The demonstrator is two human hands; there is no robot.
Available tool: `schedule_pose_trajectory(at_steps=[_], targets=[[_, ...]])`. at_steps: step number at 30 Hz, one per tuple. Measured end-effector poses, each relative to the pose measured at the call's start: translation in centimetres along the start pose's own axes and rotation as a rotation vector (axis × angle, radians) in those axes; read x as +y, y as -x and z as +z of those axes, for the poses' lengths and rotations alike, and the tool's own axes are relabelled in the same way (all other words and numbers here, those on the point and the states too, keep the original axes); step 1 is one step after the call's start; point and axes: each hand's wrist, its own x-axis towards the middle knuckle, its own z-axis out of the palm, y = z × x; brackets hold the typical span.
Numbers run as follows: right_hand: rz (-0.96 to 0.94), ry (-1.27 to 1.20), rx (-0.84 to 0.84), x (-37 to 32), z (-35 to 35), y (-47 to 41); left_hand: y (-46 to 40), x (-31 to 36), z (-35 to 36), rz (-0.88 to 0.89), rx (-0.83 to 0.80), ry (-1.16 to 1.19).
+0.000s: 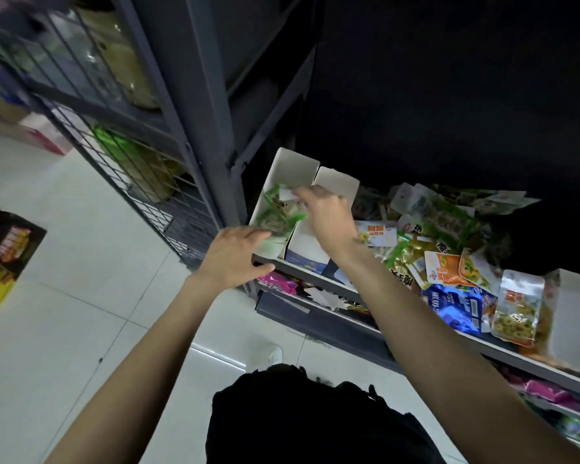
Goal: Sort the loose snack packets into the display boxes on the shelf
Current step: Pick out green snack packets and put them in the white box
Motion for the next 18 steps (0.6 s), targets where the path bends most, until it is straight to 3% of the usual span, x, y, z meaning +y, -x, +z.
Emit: schedule_pose_trajectory(at_steps=[2,5,10,14,18], targets=[[-0.045,0.173,-0.178,-1.3,1.3,-0.3,-0.1,-0.3,0.7,0.003,0.007,-0.030],[-0.076,0.285,-0.287,-2.3,3.1,-0.5,-0.3,-0.3,1.1,0.029,0.091,-0.049],[-0.015,0.231,-0.364,-1.9,5.9,0.3,-0.1,-0.3,1.5,0.038,0.175,-0.053],[0.103,-0.195,-0.394,-0.6,4.7,2.2,1.0,1.0,0.2,0.129,0.235,-0.057],[0.175,-0.452,-0.175,2.0,1.2,7.4,1.8,5.6,-2.1,0.225,0.417,0.098]])
